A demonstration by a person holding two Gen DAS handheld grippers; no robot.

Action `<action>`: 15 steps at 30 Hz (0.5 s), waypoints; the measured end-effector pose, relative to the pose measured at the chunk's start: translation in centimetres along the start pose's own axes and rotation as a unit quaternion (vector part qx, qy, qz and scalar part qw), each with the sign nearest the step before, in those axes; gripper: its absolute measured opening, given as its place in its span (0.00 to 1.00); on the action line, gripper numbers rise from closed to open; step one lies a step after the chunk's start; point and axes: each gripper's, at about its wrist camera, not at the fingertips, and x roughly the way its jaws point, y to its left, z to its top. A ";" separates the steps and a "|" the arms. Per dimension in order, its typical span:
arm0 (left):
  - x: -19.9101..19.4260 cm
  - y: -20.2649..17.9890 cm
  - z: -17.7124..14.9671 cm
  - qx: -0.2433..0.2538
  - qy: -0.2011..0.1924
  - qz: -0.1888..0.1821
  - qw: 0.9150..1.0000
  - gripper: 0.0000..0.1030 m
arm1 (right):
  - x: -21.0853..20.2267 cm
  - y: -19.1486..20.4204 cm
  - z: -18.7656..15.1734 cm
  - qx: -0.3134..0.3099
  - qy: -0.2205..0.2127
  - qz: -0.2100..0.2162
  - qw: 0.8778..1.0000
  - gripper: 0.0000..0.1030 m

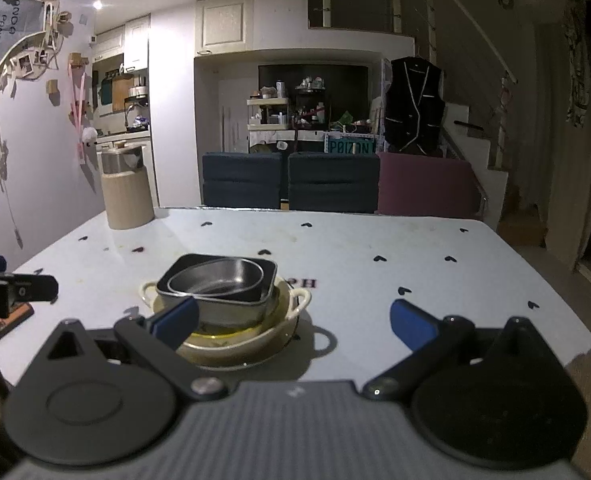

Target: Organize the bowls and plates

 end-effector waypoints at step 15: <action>0.5 -0.6 -0.9 0.003 0.013 -0.002 1.000 1.00 | -0.2 -0.7 -1.6 0.006 0.010 -0.009 1.000 1.00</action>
